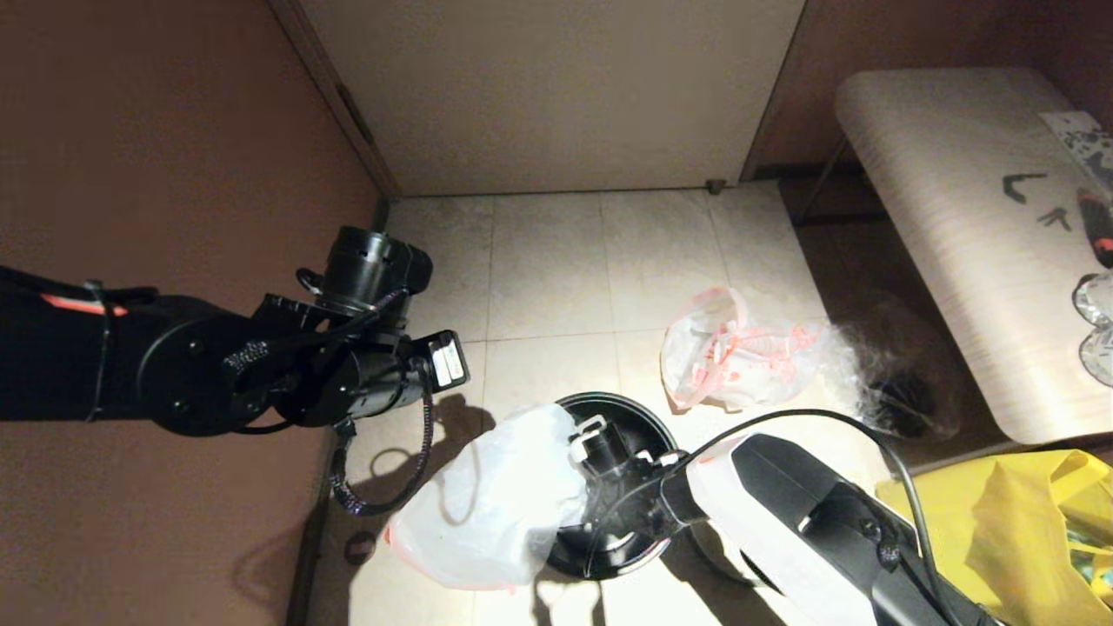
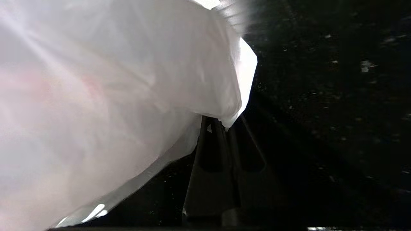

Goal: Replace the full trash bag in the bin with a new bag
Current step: Put the new garbage bag on the trash can

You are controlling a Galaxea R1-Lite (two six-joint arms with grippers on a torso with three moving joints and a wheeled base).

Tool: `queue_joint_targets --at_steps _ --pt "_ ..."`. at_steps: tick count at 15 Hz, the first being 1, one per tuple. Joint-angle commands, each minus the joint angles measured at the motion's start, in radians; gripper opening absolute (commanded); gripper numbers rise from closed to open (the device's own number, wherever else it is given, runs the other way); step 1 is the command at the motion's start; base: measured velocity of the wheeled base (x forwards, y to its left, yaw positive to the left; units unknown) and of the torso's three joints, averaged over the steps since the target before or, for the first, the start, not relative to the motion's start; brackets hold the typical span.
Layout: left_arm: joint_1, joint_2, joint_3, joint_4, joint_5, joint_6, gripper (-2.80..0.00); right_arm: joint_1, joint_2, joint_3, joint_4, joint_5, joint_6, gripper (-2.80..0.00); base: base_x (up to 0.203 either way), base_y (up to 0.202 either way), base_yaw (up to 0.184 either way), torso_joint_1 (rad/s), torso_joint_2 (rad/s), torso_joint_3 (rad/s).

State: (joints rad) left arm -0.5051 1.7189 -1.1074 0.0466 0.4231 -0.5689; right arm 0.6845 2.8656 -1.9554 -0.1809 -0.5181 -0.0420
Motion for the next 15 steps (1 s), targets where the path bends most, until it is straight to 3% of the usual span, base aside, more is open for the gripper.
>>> queue_joint_targets --at_steps 1,2,6,11,15 --pt "0.0 -0.004 0.0 0.001 0.002 -0.003 -2.8 0.001 0.008 -0.005 -0.002 -0.005 -0.004 -2.8 0.0 0.0 0.0 0.0 0.0 0.0" --pt "0.001 -0.006 0.0 0.001 0.002 -0.003 -2.8 0.005 -0.008 -0.001 -0.002 -0.008 -0.005 0.0 0.0 0.0 0.0 0.0 0.0 0.0" --pt "0.019 -0.01 0.0 0.004 -0.001 0.001 -2.8 0.035 -0.137 0.078 0.004 -0.005 0.026 0.0 0.0 0.0 0.0 0.0 0.0 0.0" --pt "0.01 -0.045 0.032 0.021 0.0 0.004 -2.8 0.095 -0.456 0.451 0.024 0.005 0.154 0.0 0.0 0.0 0.0 0.0 0.0 0.0" --pt "-0.034 -0.1 0.169 0.047 -0.003 -0.044 -2.8 0.116 -0.644 0.664 0.024 0.028 0.235 0.0 0.0 0.0 0.0 0.0 0.0 0.0"
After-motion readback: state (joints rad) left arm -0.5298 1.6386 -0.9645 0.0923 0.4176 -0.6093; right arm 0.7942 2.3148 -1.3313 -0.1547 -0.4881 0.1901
